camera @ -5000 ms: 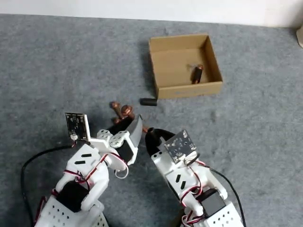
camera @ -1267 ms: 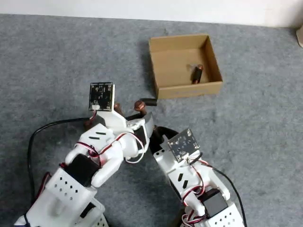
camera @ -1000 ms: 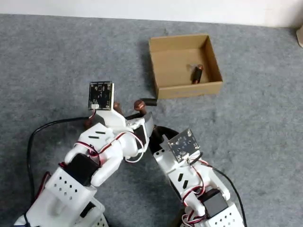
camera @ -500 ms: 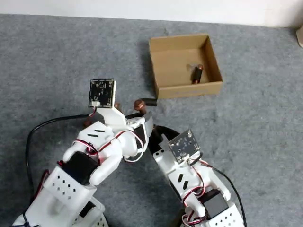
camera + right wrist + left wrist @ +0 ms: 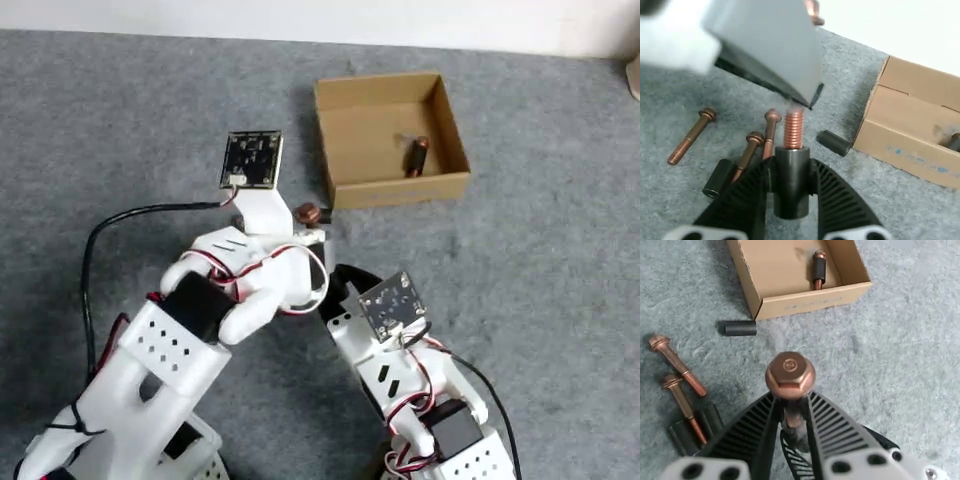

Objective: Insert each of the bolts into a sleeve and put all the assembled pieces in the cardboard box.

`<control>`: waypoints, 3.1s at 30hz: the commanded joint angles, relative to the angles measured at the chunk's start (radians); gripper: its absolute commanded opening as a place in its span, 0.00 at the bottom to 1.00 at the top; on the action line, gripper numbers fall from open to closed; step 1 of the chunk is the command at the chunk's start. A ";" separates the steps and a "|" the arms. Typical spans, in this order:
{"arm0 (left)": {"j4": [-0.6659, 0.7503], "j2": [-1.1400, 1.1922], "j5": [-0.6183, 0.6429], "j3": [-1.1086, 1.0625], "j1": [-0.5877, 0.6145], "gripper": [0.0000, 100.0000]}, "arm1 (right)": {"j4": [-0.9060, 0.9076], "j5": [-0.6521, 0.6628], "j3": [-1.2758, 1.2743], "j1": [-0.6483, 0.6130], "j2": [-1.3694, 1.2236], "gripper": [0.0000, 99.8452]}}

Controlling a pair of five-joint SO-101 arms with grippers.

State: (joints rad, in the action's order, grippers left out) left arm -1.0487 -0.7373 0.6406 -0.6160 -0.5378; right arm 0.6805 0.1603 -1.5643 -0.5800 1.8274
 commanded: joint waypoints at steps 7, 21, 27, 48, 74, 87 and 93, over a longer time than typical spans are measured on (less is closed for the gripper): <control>-0.028 0.012 -0.006 -0.044 -0.044 0.01 | -0.035 0.002 0.056 0.035 0.010 0.00; 0.078 0.013 -0.040 -0.226 -0.045 0.01 | -0.022 -0.023 0.058 -0.031 0.010 0.00; 0.163 0.013 -0.041 -0.300 -0.045 0.01 | -0.008 -0.012 0.058 -0.030 0.010 0.00; 0.187 0.005 -0.087 -0.292 0.088 0.37 | -0.008 -0.012 0.050 -0.028 0.010 0.00; -0.137 0.004 -0.103 0.036 -0.015 0.34 | -0.010 -0.012 -0.001 -0.033 0.010 0.00; -0.150 0.015 -0.440 0.039 0.329 0.33 | -0.010 -0.012 -0.004 -0.027 0.010 0.00; 0.330 0.015 -0.414 -0.231 0.466 0.19 | -0.012 -0.015 -0.004 -0.027 0.010 0.00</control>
State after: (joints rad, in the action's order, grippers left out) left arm -1.0349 -0.7204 0.2325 -0.7296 -0.1573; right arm 0.6928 0.1389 -1.5766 -0.6107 1.8274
